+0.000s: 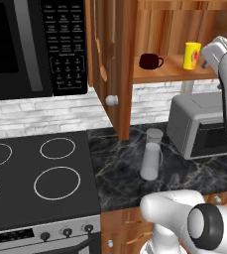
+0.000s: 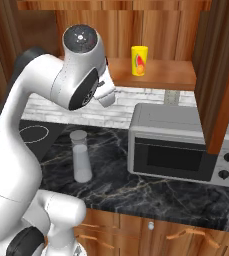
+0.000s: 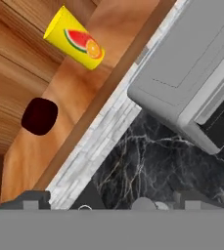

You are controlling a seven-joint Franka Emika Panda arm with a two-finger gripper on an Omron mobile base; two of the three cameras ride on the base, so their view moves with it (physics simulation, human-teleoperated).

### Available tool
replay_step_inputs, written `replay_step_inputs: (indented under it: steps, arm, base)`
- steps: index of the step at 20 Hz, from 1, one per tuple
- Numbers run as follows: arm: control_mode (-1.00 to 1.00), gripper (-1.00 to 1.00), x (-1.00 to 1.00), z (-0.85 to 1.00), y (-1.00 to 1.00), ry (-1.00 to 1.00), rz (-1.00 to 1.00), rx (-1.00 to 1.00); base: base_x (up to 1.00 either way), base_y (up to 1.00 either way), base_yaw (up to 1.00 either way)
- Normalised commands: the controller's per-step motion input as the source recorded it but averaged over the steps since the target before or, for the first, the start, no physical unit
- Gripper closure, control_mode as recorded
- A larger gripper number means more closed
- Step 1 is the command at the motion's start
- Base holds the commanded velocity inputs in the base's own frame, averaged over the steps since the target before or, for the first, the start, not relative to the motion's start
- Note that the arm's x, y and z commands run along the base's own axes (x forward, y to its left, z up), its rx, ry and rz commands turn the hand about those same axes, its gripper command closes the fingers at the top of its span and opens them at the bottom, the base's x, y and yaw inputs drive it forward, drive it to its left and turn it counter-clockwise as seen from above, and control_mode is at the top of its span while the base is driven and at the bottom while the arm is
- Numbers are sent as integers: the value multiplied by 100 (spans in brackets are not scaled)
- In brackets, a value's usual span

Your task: There is a tray on the dining counter. Grab the cup, mug, and pitcher and place them on the tray. The pitcher may be placed next to the tray if it cannot fit the tray.

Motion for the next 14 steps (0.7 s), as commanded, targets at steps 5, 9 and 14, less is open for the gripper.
replay_step_inputs:
  steps: [5,9,14]
  arm:
    - [-100,-100,1,10,-27,-1,-7,17]
    - [-100,-100,0,0,-28,-5,-5,15]
    - [-100,-100,0,4,-25,-7,-2,14]
  base:
    - [0,0,0]
    - [0,0,0]
    - [0,0,0]
